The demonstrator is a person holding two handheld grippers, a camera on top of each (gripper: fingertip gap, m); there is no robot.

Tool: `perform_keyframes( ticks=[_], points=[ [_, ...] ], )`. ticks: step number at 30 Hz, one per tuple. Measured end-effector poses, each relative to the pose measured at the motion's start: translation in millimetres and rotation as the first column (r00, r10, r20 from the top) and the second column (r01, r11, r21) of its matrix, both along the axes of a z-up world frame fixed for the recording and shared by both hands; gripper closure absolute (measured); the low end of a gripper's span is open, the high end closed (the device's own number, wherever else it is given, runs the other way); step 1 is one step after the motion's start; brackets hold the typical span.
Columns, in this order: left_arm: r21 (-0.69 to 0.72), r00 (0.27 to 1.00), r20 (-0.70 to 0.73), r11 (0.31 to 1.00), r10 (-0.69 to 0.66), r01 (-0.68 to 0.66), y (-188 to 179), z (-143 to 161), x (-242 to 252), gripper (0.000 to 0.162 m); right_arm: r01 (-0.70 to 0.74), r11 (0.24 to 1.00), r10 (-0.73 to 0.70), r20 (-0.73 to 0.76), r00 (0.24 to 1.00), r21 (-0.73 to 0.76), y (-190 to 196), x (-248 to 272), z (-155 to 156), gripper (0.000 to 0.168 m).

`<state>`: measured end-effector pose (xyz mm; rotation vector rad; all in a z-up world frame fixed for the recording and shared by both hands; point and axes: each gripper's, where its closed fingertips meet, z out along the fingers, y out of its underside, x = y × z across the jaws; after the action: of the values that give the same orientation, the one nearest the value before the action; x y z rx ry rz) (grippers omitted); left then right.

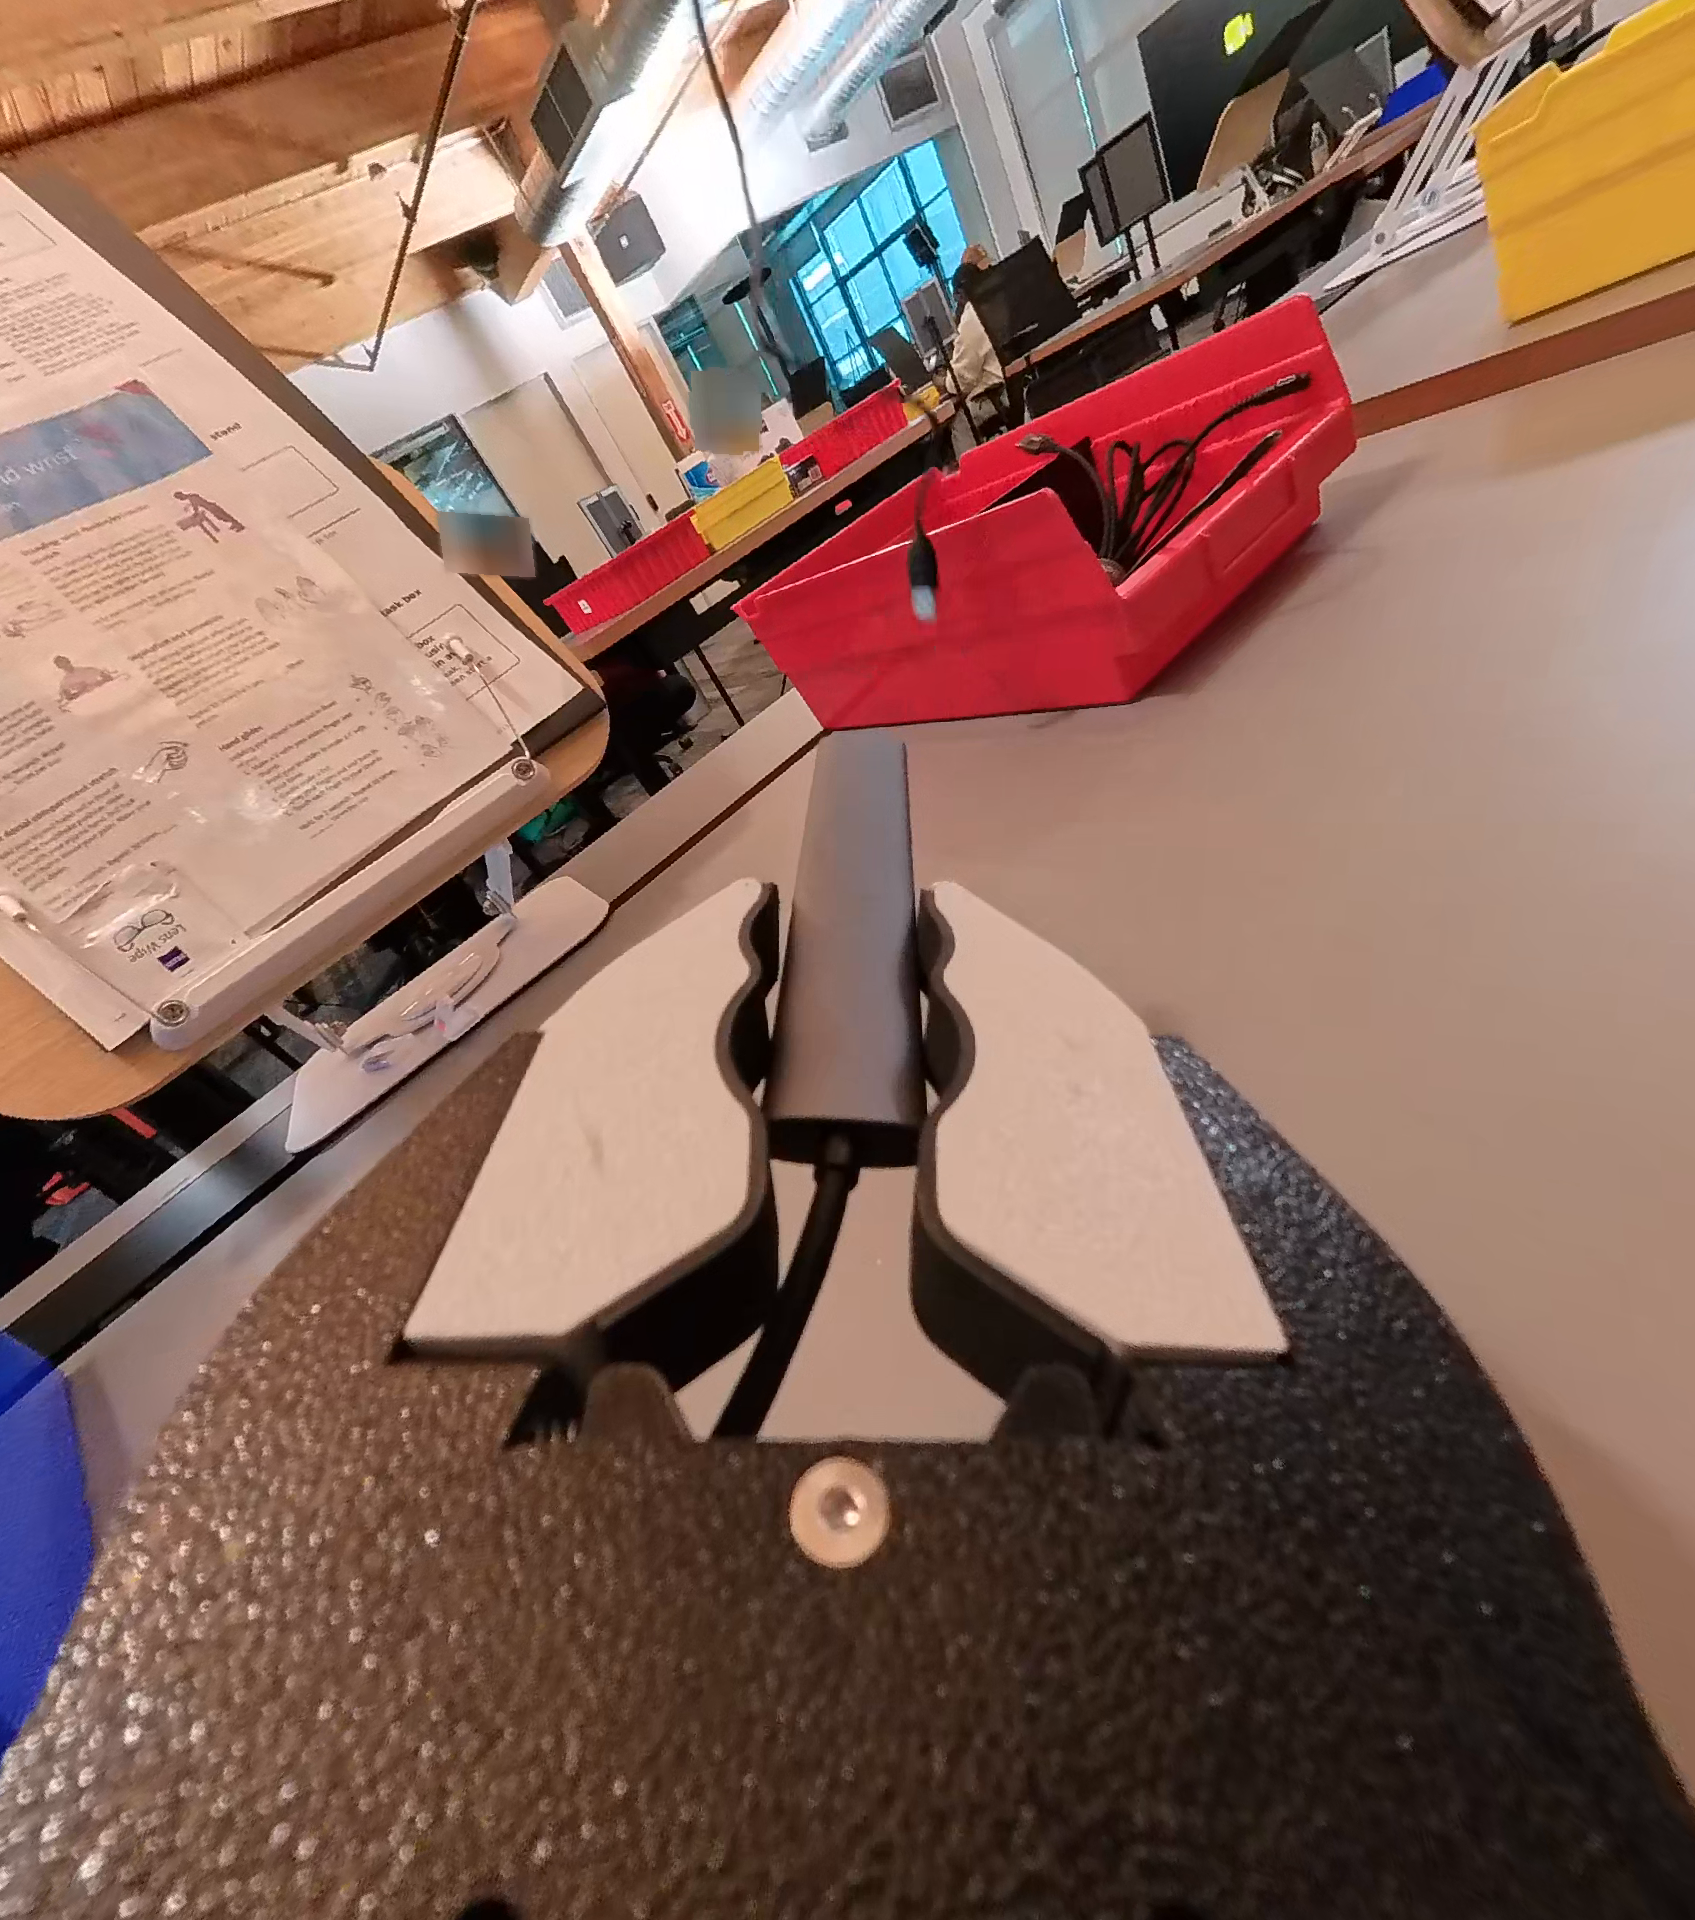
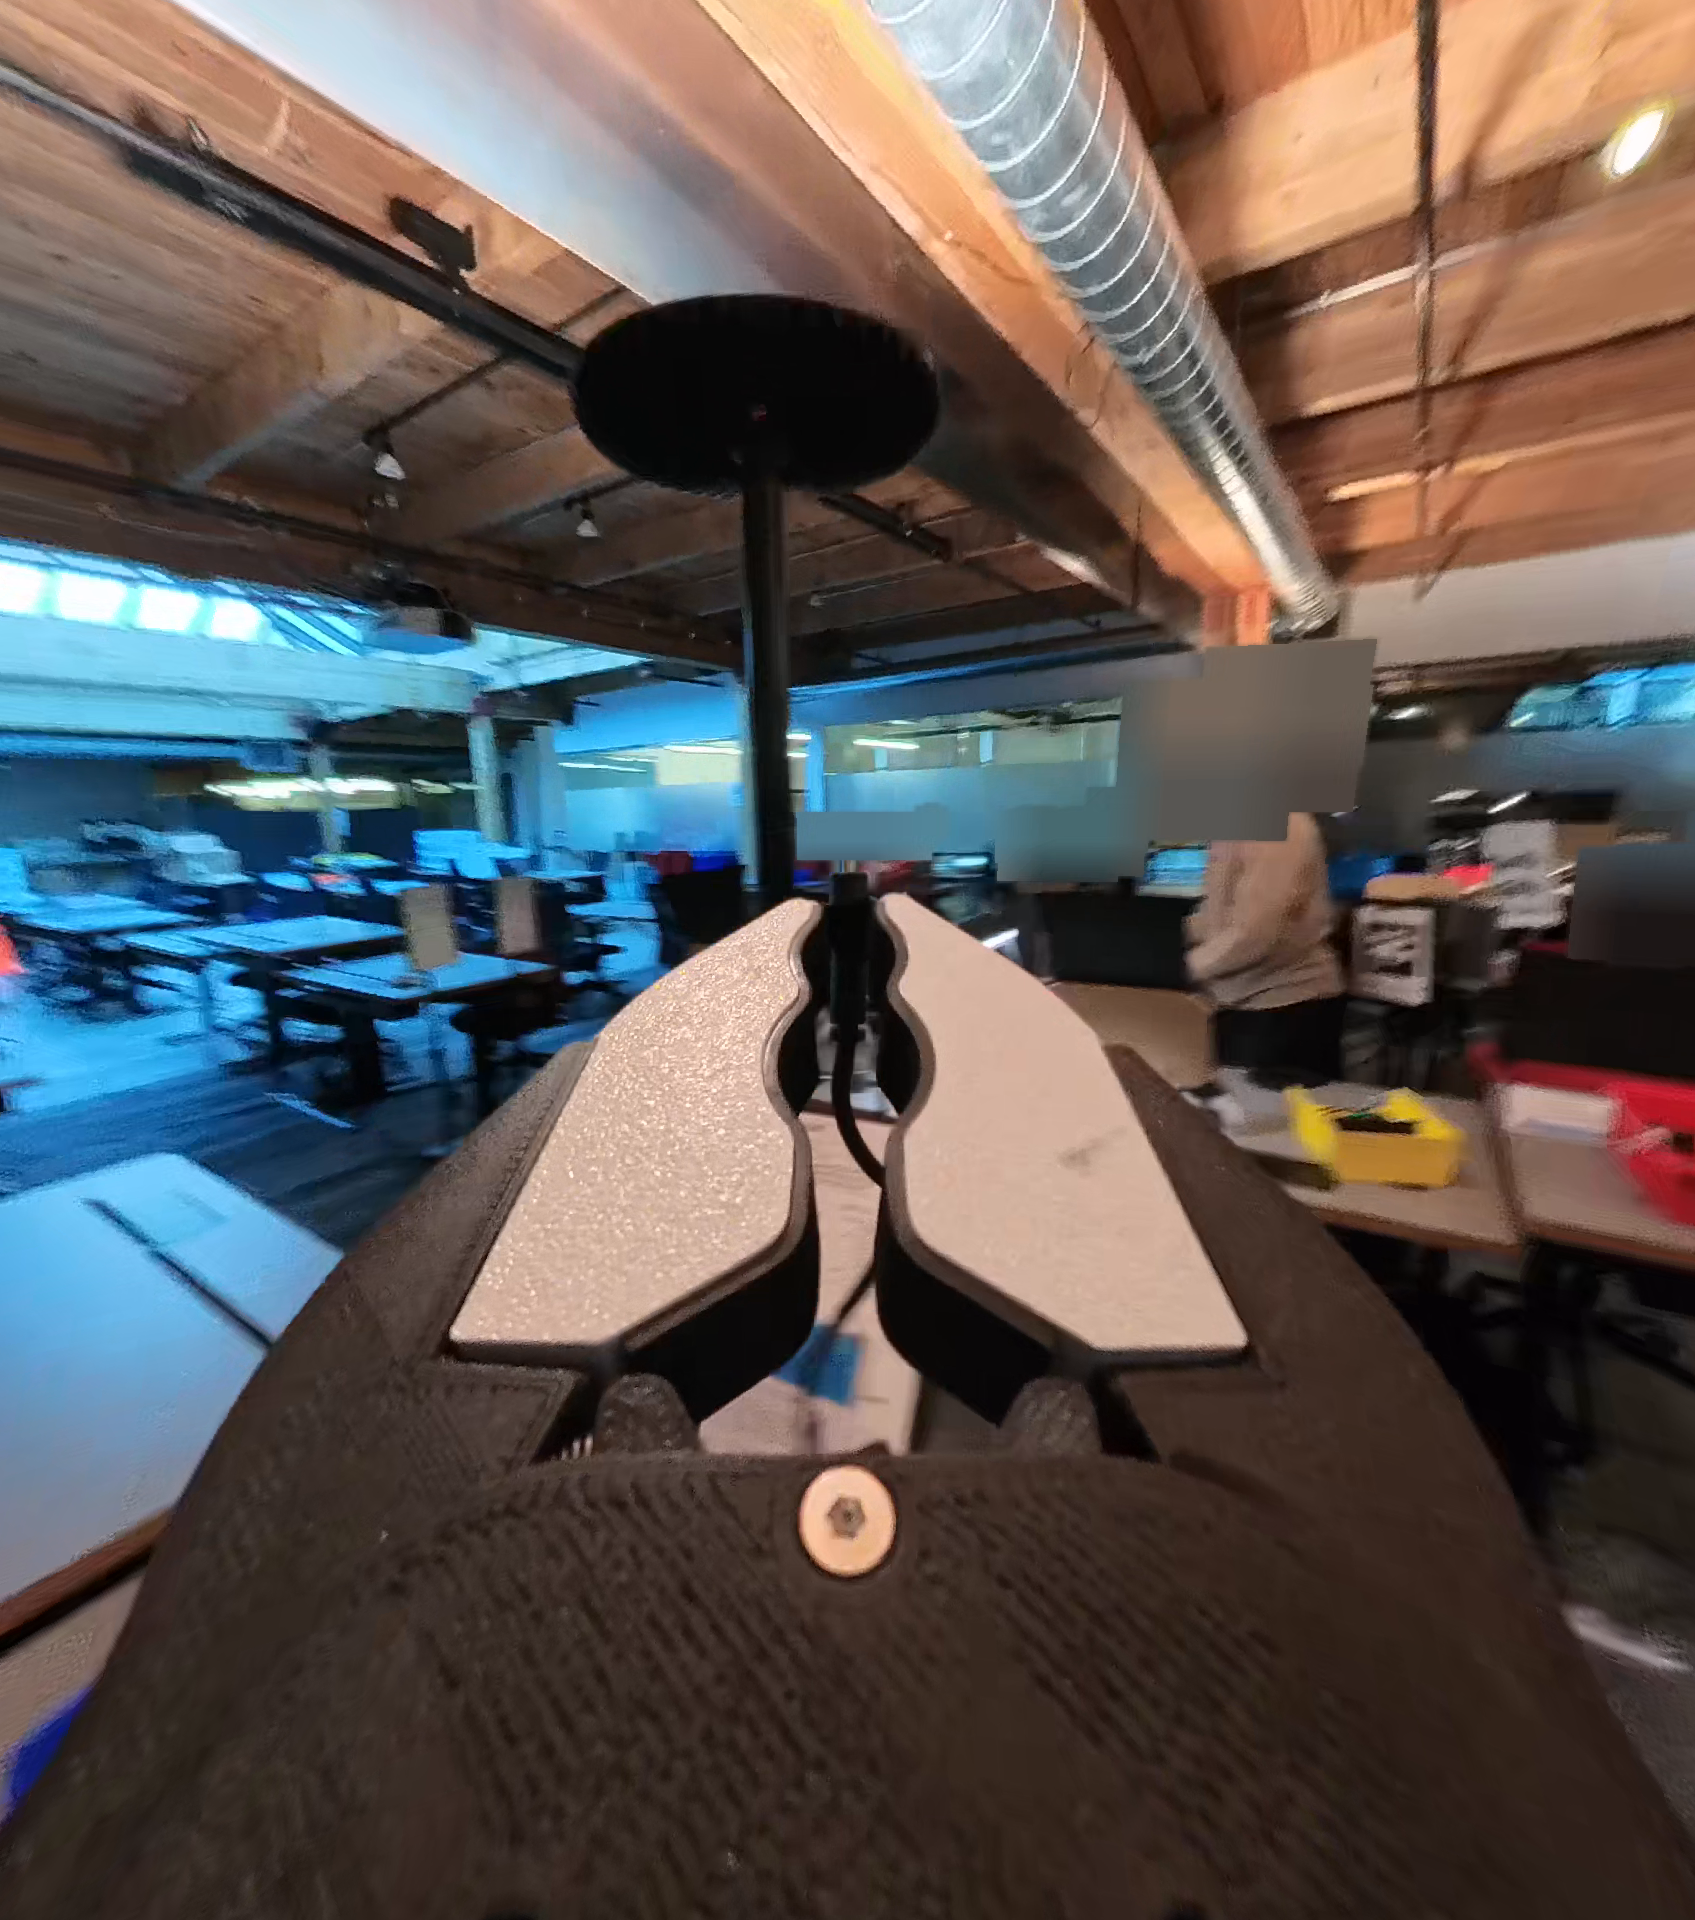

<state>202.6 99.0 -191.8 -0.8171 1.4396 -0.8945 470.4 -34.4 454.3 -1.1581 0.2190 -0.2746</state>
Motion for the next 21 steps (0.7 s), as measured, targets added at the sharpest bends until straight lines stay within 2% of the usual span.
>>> perform_keyframes(
  ticks=[3, 5, 7, 9, 14, 17, 21],
  points=[
    [0.011, 1.000, -0.015, 1.000, -0.004, 0.004, -1, -3, 2, 0.137, 0.102, 0.993, -0.098, 0.067, 0.993, -0.062, -6, 12, 23, 0.161],
    [0.025, 1.000, -0.024, 1.000, -0.010, 0.010, -3, -4, 3, 0.137, 0.167, 0.981, -0.156, 0.109, 0.982, -0.102, -7, 26, 21, 0.161],
    [0.033, 0.999, -0.029, 0.999, -0.013, 0.014, -4, -5, 3, 0.137, 0.242, 0.952, -0.223, 0.118, 0.968, -0.189, -6, 48, -1, 0.161],
    [0.033, 0.999, -0.030, 0.999, -0.014, 0.015, -4, -6, 3, 0.137, 0.280, 0.939, -0.259, 0.124, 0.958, -0.202, -11, 66, -23, 0.161],
    [0.050, 0.999, -0.034, 0.998, -0.026, 0.027, -7, -7, 3, 0.137, 0.289, 0.926, -0.292, 0.023, 0.956, -0.245, -26, 111, -79, 0.161],
    [0.066, 0.999, -0.044, 0.997, -0.026, 0.028, -8, -9, 4, 0.137, 0.271, 0.936, -0.279, -0.007, 0.960, -0.223, -35, 116, -77, 0.161],
    [0.071, 0.999, -0.046, 0.997, -0.023, 0.026, -8, -10, 5, 0.137, 0.292, 0.937, -0.288, 0.045, 0.956, -0.190, -40, 107, -48, 0.161]
  ],
)
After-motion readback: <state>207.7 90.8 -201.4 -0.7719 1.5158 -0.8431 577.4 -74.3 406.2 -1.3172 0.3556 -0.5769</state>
